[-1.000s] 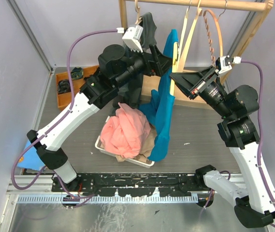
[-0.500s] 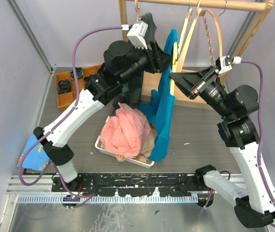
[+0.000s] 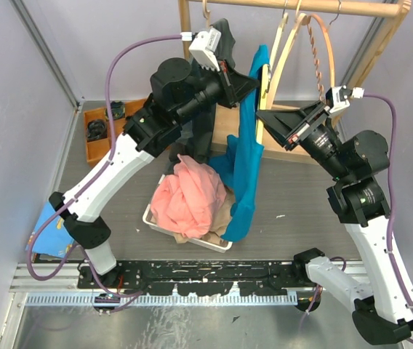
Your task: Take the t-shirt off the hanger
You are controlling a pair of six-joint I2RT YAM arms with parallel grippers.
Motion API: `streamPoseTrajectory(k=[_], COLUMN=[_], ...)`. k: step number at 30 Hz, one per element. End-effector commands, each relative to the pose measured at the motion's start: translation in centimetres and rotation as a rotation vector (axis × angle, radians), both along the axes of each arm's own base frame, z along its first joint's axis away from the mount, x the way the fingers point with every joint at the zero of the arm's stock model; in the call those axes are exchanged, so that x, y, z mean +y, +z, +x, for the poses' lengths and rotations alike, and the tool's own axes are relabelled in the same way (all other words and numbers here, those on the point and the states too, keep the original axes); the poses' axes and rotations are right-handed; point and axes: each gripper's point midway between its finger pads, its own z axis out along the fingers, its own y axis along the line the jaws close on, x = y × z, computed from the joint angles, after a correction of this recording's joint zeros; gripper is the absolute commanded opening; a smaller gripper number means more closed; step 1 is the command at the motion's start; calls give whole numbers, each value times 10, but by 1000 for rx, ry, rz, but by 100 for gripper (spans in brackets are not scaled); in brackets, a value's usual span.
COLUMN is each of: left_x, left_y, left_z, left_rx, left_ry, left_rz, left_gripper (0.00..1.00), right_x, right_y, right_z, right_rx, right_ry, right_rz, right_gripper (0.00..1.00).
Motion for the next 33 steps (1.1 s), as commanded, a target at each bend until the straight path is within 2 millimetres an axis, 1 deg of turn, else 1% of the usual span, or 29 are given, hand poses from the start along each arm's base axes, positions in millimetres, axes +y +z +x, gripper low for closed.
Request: streamPoseTrajectory(k=[1, 4, 7, 15, 20, 23, 29, 31, 32, 33], left_x=[3, 6, 10, 32, 44, 47, 49, 50, 52, 54], left_y=[35, 40, 41, 30, 27, 26, 20, 17, 16, 14], left_z=[-20, -31, -41, -64, -76, -80, -80, -78, -75, -73], left_rx=[-82, -91, -96, -81, -93, -93, -79, -66, -58, -50], left_ry=[-81, -120, -148, -175, -193, -202, -198, -180, -163, -146], left_rz=[-43, -43, -34, 14, 51, 64, 85, 96, 103, 109], left_gripper=[0, 0, 0, 0, 0, 0, 0, 8, 13, 21], right_x=[-11, -12, -12, -12, -7, -6, -7, -7, -7, -7], right_y=[27, 21, 19, 27, 25, 27, 32, 33, 34, 35], right_z=[-12, -2, 5, 23, 36, 41, 45, 46, 46, 46], right_rx=[-116, -94, -93, -121, -120, -124, -139, -142, -143, -144], right_ry=[-45, -66, -80, -116, -118, -119, -130, -135, -137, -137], right_rz=[52, 60, 74, 96, 97, 102, 104, 104, 105, 106], right_gripper=[1, 1, 1, 1, 1, 1, 1, 0, 1, 1])
